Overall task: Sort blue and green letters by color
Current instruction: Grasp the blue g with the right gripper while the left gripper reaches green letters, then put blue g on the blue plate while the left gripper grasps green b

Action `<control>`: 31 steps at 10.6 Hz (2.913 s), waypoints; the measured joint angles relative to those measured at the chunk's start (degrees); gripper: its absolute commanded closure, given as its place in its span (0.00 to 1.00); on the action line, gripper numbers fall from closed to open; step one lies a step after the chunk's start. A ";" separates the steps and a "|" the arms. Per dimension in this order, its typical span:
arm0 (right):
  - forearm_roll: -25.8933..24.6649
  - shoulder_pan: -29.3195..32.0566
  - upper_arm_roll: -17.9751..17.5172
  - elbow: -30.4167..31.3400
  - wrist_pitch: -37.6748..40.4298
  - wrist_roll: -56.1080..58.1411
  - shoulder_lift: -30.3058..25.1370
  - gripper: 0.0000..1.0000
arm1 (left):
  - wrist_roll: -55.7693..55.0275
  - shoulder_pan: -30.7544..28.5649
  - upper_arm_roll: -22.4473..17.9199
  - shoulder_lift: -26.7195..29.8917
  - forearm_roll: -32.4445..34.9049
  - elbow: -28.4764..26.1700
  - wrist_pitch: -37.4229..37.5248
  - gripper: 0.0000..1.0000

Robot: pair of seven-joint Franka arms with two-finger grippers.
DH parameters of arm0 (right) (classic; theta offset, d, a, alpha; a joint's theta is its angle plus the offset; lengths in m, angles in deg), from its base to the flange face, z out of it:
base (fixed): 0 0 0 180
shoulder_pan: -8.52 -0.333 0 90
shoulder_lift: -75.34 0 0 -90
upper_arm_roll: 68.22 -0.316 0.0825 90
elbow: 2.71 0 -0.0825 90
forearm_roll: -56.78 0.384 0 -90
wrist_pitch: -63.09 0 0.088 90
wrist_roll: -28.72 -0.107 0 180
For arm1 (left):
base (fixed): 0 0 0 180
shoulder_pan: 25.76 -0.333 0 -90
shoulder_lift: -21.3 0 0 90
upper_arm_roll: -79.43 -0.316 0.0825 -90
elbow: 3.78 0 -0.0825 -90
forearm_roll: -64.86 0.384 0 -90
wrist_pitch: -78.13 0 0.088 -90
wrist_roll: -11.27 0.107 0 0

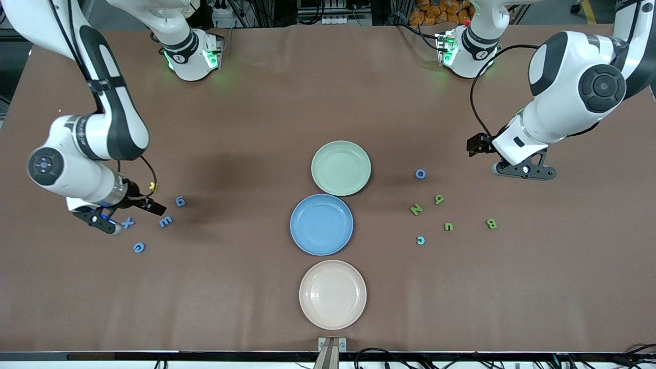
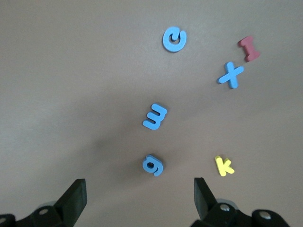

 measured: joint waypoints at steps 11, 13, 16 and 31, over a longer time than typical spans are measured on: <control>0.02 -1.91 0.02 8.10 -14.28 -0.90 7.39 0.00 | 0.01 0.24 1.04 -2.23 0.00 -4.32 -8.94 0.00; 0.02 -1.81 0.20 9.38 -16.36 -0.90 7.40 0.12 | 0.04 0.26 1.04 -2.79 0.00 -4.35 -9.31 0.00; 0.02 -1.72 0.27 10.35 -18.40 -0.89 7.41 0.41 | 0.05 0.28 1.05 -3.06 0.00 -4.43 -9.67 0.00; -0.06 -1.25 -0.25 11.94 -21.68 1.95 7.42 0.87 | 0.55 6.45 1.51 -15.24 11.72 -5.36 -25.51 0.00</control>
